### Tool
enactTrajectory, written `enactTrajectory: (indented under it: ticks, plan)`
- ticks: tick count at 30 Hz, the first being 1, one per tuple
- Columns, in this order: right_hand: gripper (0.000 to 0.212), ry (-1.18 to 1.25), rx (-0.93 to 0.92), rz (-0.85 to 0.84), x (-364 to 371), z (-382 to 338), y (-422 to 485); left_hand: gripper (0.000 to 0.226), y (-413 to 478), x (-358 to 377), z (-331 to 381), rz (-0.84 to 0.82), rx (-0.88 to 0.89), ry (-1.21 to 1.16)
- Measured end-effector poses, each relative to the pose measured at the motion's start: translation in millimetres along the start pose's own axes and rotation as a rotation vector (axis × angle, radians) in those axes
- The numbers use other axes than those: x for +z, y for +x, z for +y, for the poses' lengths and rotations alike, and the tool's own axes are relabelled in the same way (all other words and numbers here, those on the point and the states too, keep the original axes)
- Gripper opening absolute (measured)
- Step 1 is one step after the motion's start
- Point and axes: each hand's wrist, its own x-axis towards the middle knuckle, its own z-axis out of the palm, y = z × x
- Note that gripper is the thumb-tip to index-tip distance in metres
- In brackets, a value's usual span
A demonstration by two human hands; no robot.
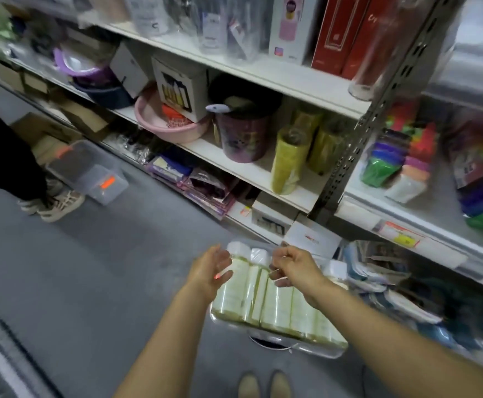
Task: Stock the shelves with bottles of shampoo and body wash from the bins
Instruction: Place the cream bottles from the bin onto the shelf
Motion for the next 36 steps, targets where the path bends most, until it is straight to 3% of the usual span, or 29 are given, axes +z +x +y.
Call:
enactTrajectory:
  ticks: [5,9,13,16,19,24,29,36]
  plan:
    - [0.009,0.013,0.18,-0.057,33,56,47,0.011,49,-17,-36,0.11,-0.039,0.118]
    - [0.012,0.014,0.289,-0.087,56,91,77,0.037,81,-22,-57,0.131,-0.072,0.195]
    - [0.006,-0.006,0.365,-0.094,74,112,101,0.033,101,-23,-68,0.151,-0.072,0.274]
    - [0.009,0.025,0.395,-0.084,87,122,116,0.033,116,-29,-76,0.126,-0.093,0.325]
    - [0.026,0.048,0.391,-0.089,98,134,124,0.032,123,-34,-87,0.077,-0.101,0.392]
    - [0.026,0.129,0.387,-0.05,112,143,121,0.018,131,-40,-94,0.075,-0.073,0.43]
    - [0.026,0.134,0.375,-0.028,105,142,116,0.056,136,-42,-101,0.022,-0.081,0.464]
    - [0.027,0.144,0.323,-0.017,88,130,95,0.071,118,-36,-109,0.004,-0.149,0.366]
